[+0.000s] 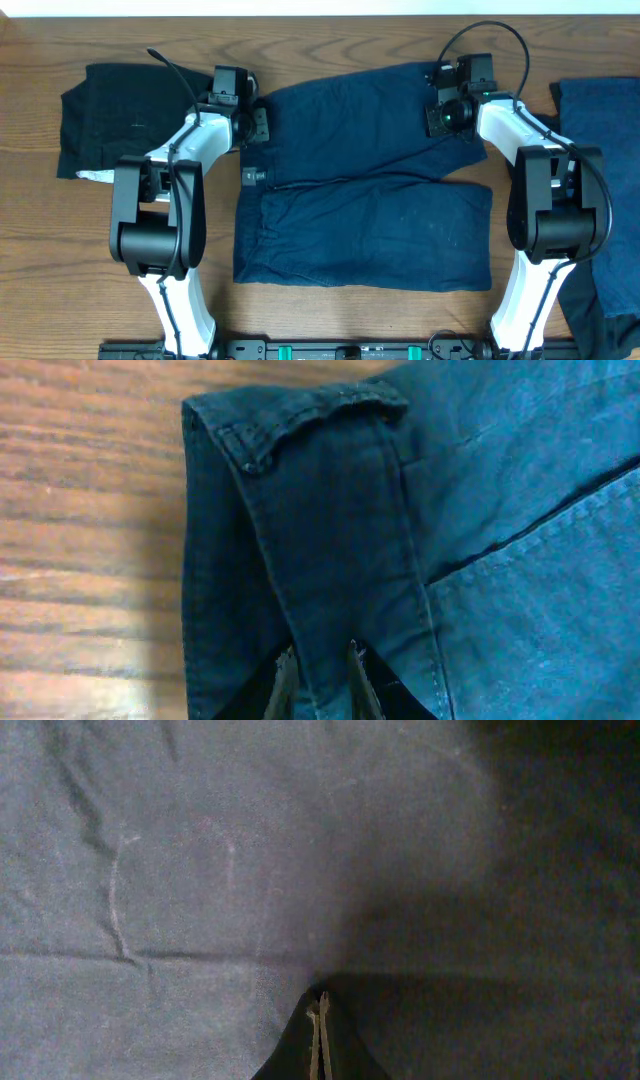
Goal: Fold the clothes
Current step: 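Move the right gripper to the folded trousers' back-right edge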
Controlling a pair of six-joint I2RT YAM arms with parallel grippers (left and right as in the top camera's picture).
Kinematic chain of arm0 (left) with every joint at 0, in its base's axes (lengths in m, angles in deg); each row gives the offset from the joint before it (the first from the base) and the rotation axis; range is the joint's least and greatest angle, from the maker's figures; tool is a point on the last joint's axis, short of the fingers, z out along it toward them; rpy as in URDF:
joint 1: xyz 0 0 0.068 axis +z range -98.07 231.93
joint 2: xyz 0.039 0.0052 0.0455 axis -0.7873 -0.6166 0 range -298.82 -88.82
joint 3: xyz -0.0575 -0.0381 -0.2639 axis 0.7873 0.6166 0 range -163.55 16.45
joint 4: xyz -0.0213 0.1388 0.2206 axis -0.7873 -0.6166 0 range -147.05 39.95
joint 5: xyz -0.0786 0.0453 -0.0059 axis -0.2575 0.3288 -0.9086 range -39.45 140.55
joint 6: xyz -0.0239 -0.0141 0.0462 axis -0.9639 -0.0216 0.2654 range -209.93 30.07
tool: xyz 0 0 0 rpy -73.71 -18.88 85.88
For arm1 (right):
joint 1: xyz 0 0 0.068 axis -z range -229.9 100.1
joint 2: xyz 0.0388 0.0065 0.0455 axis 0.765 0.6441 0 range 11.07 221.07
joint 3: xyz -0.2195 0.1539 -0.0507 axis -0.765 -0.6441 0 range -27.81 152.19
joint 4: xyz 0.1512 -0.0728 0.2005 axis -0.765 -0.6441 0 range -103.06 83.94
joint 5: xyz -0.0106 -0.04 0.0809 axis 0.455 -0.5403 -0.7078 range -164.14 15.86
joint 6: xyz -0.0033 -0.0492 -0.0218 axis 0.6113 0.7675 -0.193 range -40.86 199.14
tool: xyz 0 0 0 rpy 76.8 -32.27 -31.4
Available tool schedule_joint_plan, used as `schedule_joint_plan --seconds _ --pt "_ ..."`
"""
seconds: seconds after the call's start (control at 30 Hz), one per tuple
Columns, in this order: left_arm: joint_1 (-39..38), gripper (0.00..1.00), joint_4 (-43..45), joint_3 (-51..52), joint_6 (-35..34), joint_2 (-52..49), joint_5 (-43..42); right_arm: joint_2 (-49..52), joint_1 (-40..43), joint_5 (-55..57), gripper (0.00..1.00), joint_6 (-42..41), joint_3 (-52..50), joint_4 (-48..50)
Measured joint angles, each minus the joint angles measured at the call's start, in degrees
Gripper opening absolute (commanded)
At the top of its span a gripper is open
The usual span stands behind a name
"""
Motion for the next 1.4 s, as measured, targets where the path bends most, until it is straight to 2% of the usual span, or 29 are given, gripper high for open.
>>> schedule_joint_plan --seconds 0.17,0.27,0.53,0.7,1.07,1.4 --pt "1.11 0.19 -0.13 -0.22 0.0 -0.15 -0.83 0.02 0.0 0.15 0.01 -0.44 -0.04 0.31" --pt "2.38 0.06 -3.15 -0.57 -0.04 0.44 -1.27 0.02 0.0 0.26 0.01 -0.55 -0.04 0.5" --pt "3.54 0.06 -14.12 -0.42 0.0 6.99 -1.68 0.04 0.0 0.35 0.03 -0.9 -0.02 0.17" --pt "2.58 0.06 -16.28 0.07 0.0 7.13 -2.23 -0.07 0.0 0.28 0.05 -0.94 0.04 -0.85" --pt "2.01 0.06 -14.84 1.22 -0.63 3.1 -2.99 -2.1 0.0 1.22 0.02 -1.27 -0.02 -11.13" --pt "2.01 0.06 -3.23 0.37 -1.14 0.28 -4.22 -1.6 0.0 1.42 0.01 -1.99 -0.35 -6.43"
